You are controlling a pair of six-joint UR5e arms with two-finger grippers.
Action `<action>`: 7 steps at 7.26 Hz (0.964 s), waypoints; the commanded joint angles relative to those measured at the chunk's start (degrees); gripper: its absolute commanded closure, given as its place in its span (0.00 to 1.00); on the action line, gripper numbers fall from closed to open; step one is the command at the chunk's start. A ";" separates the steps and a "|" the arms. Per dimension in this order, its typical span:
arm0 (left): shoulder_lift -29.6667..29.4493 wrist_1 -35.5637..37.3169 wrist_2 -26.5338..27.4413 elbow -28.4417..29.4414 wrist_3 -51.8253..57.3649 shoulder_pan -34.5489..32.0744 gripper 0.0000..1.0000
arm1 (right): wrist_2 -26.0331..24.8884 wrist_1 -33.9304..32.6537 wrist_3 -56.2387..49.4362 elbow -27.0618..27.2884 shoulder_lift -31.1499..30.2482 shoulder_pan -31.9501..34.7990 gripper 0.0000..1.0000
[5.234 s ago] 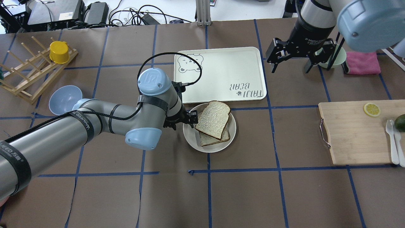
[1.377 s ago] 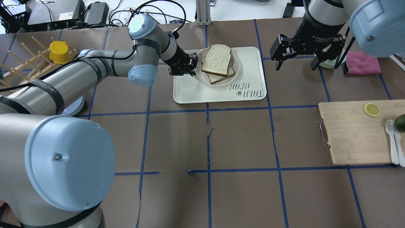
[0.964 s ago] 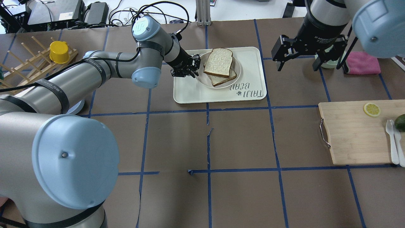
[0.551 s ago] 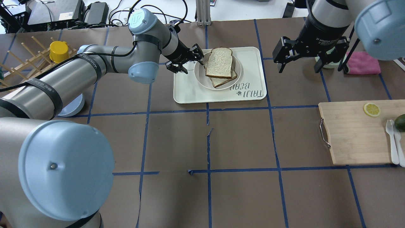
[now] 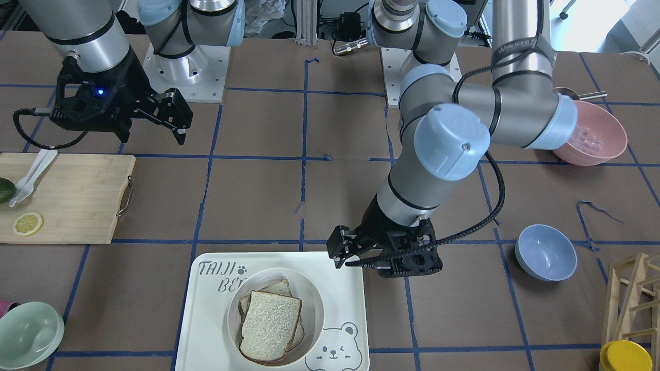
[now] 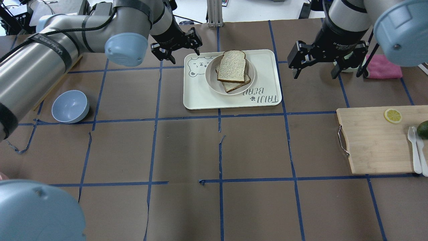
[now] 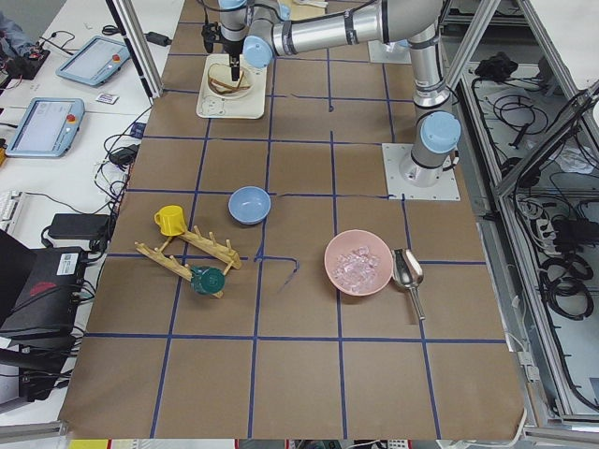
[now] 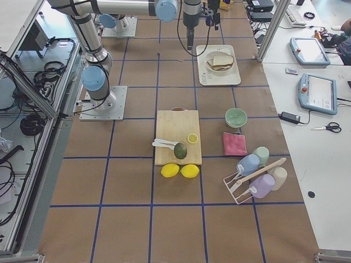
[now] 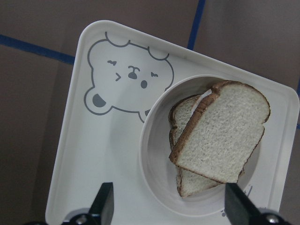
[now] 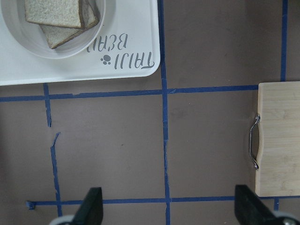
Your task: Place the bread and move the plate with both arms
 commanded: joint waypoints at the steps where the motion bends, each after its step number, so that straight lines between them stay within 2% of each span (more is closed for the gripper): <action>1: 10.70 -17.53 12.15 -0.04 12.23 1.18 0.05 | 0.02 -0.30 0.08 0.01 -0.02 0.01 0.00; 2: 15.28 -23.28 12.11 -0.56 12.73 3.45 0.12 | 0.02 -0.39 0.17 0.01 -0.02 0.09 0.00; 4: 21.10 -23.78 10.45 -3.71 12.30 4.18 0.14 | 0.02 -0.31 0.08 0.01 -0.02 0.01 0.00; 6: 20.77 -18.78 9.22 -4.70 12.30 4.61 0.11 | -0.07 -0.48 0.08 0.01 -0.02 0.01 0.00; 7: 19.64 -14.85 8.08 -4.43 12.12 4.53 0.00 | -0.25 -0.39 0.08 0.01 -0.02 -0.08 0.00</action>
